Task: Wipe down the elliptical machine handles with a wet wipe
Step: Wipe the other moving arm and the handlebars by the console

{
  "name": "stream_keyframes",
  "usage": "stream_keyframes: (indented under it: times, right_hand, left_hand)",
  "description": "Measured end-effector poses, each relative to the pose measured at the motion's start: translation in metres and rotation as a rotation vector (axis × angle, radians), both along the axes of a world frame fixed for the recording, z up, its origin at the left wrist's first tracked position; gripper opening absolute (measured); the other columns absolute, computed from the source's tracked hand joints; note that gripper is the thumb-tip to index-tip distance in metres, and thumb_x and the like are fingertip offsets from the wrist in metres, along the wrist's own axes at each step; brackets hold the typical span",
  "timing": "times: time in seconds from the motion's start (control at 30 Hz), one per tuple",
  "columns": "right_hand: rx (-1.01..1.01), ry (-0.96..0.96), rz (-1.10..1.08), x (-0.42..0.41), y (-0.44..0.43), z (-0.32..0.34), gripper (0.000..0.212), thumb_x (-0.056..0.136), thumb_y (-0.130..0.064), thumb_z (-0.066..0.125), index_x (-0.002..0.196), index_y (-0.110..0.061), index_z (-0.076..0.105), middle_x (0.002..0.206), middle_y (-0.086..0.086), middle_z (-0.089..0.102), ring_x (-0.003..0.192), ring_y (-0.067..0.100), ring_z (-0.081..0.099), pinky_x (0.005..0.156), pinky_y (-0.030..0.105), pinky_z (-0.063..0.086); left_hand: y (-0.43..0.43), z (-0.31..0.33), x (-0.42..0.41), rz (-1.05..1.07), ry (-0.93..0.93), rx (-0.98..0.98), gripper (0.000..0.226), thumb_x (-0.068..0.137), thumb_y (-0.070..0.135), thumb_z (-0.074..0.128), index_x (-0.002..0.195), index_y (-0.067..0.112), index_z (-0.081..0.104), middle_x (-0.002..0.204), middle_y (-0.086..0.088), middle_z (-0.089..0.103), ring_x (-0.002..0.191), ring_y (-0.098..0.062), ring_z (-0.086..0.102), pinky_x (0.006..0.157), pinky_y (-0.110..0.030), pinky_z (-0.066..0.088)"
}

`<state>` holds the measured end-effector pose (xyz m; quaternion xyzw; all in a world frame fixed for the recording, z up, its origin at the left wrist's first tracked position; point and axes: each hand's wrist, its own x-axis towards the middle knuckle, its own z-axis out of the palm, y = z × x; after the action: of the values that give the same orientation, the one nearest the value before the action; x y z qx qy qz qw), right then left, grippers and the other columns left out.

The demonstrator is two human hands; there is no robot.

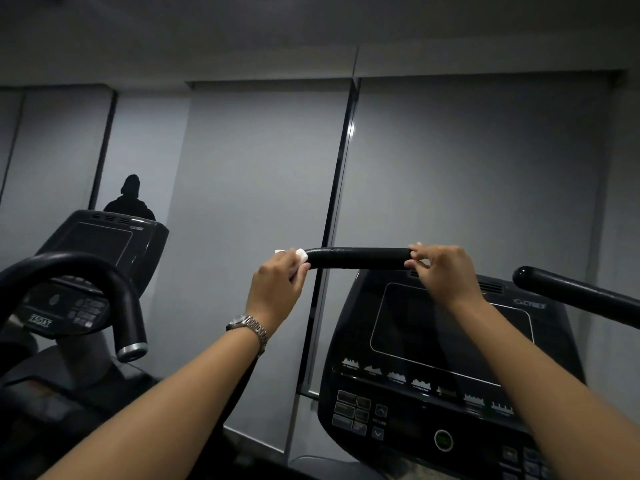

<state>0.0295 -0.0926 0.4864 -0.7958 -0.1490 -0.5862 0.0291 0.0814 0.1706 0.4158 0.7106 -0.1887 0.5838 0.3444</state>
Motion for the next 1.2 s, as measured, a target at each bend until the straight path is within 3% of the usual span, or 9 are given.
stream_keyframes:
  times: [0.1, 0.23, 0.37, 0.47, 0.57, 0.7, 0.8, 0.97, 1.2]
  right_hand:
    - [0.041, 0.027, 0.037, 0.000, 0.001, 0.002, 0.008, 0.074, -0.001, 0.075, 0.082, -0.001, 0.074, 0.087, 0.011, 0.074, 0.086, 0.027, 0.071, 0.075, 0.040, 0.056]
    - [0.043, 0.030, 0.056, -0.003, 0.002, 0.005, 0.005, 0.075, 0.002, 0.072, 0.079, -0.001, 0.074, 0.084, 0.009, 0.075, 0.083, 0.024, 0.071, 0.075, 0.034, 0.055]
    - [0.047, 0.057, 0.038, -0.003, 0.000, 0.006, 0.010, 0.077, 0.000, 0.072, 0.087, -0.002, 0.075, 0.089, 0.009, 0.074, 0.088, 0.024, 0.070, 0.078, 0.030, 0.050]
    - [0.031, 0.048, 0.014, -0.005, 0.001, 0.005, 0.006, 0.079, -0.001, 0.070, 0.083, 0.001, 0.075, 0.088, 0.010, 0.074, 0.086, 0.024, 0.070, 0.073, 0.024, 0.046]
    - [0.008, 0.063, -0.030, -0.006, 0.004, 0.004, 0.012, 0.084, -0.003, 0.065, 0.079, 0.006, 0.071, 0.081, 0.011, 0.074, 0.080, 0.026, 0.070, 0.067, 0.027, 0.049]
    - [0.026, 0.108, -0.069, -0.007, 0.007, 0.007, 0.015, 0.085, -0.006, 0.064, 0.080, 0.005, 0.071, 0.082, 0.013, 0.074, 0.079, 0.027, 0.069, 0.069, 0.030, 0.052]
    - [0.033, 0.150, -0.108, -0.009, 0.011, 0.011, 0.014, 0.084, -0.006, 0.065, 0.079, 0.004, 0.071, 0.084, 0.014, 0.073, 0.080, 0.029, 0.068, 0.066, 0.029, 0.050]
    - [0.040, 0.180, -0.134, -0.009, 0.014, 0.012, 0.020, 0.080, 0.006, 0.057, 0.063, 0.002, 0.066, 0.076, 0.008, 0.073, 0.071, 0.024, 0.068, 0.058, 0.020, 0.038]
    - [0.053, 0.161, -0.081, -0.007, 0.011, 0.010, 0.015, 0.084, 0.001, 0.060, 0.072, 0.005, 0.069, 0.077, 0.011, 0.073, 0.078, 0.024, 0.070, 0.068, 0.030, 0.054]
  left_hand:
    - [0.009, -0.009, 0.005, 0.021, -0.109, 0.075, 0.017, 0.090, 0.021, 0.060, 0.087, 0.007, 0.069, 0.087, -0.003, 0.070, 0.062, -0.019, 0.059, 0.054, -0.022, 0.045]
    - [0.010, 0.010, 0.013, -0.005, -0.083, 0.087, 0.013, 0.086, 0.018, 0.067, 0.077, 0.008, 0.067, 0.072, -0.003, 0.065, 0.057, -0.021, 0.056, 0.053, -0.035, 0.050]
    - [-0.004, 0.019, 0.014, -0.036, -0.116, 0.178, 0.011, 0.083, 0.015, 0.070, 0.074, 0.010, 0.064, 0.075, 0.002, 0.065, 0.060, -0.019, 0.056, 0.054, -0.029, 0.047]
    - [-0.001, 0.010, 0.017, 0.031, -0.145, 0.156, 0.010, 0.082, 0.016, 0.071, 0.076, 0.011, 0.065, 0.075, 0.002, 0.065, 0.060, -0.020, 0.058, 0.052, -0.029, 0.047]
    - [-0.001, 0.011, 0.020, 0.065, -0.126, 0.099, 0.020, 0.087, 0.026, 0.060, 0.074, 0.011, 0.065, 0.074, -0.001, 0.065, 0.061, -0.024, 0.059, 0.051, -0.031, 0.048]
    - [-0.007, 0.017, 0.010, 0.124, -0.192, 0.305, 0.015, 0.079, 0.008, 0.072, 0.071, 0.008, 0.060, 0.072, -0.004, 0.060, 0.059, -0.024, 0.056, 0.046, -0.028, 0.045]
    - [0.005, 0.024, 0.010, 0.184, -0.234, 0.465, 0.021, 0.075, 0.009, 0.077, 0.069, 0.008, 0.057, 0.068, -0.004, 0.058, 0.054, -0.023, 0.053, 0.042, -0.027, 0.044]
    - [-0.011, 0.049, 0.014, 0.052, -0.028, 0.330, 0.027, 0.091, 0.027, 0.060, 0.074, 0.006, 0.058, 0.068, -0.004, 0.058, 0.057, -0.022, 0.047, 0.054, -0.029, 0.035]
    - [-0.004, 0.023, 0.026, 0.112, -0.210, 0.362, 0.027, 0.092, 0.034, 0.050, 0.078, 0.013, 0.061, 0.079, 0.003, 0.060, 0.067, -0.017, 0.054, 0.050, -0.028, 0.043]
